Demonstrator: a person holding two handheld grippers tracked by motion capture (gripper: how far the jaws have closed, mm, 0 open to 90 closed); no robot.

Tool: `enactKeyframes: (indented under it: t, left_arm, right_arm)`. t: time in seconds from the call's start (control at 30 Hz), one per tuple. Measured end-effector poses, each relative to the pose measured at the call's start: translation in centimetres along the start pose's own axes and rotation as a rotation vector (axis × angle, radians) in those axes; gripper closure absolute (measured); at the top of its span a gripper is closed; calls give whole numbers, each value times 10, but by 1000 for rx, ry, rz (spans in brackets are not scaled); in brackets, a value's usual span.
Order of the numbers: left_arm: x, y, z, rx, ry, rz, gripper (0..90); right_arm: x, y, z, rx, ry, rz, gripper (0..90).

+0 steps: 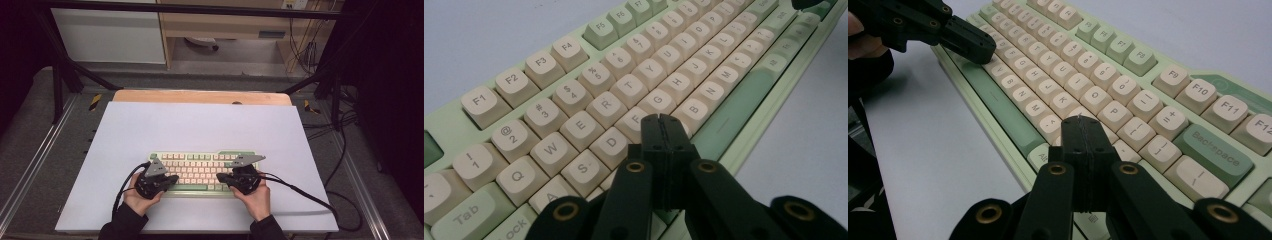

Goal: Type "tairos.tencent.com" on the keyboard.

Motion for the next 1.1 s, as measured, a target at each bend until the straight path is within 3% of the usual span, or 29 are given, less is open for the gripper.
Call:
enactKeyframes:
  t: [0.4, 1.1]
  left_arm:
    - [-1, 0, 3, -6, 1, 0, 900]
    - [16, 4, -6, 2, -32, -3, 900]
  right_arm:
    - [-1, 0, 2, -5, 1, -1, 900]
    - [1, -2, 2, -11, -4, 3, 900]
Point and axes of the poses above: each handheld gripper's, and its own axes: x roughly backward along the jaws, z roughly out of its underside, y roughly to its left, the point moved 5 cm from there along -x, roughly forward along the jaws, and after that the axes turned 15 degrees about -y, right-handed, at the moved point
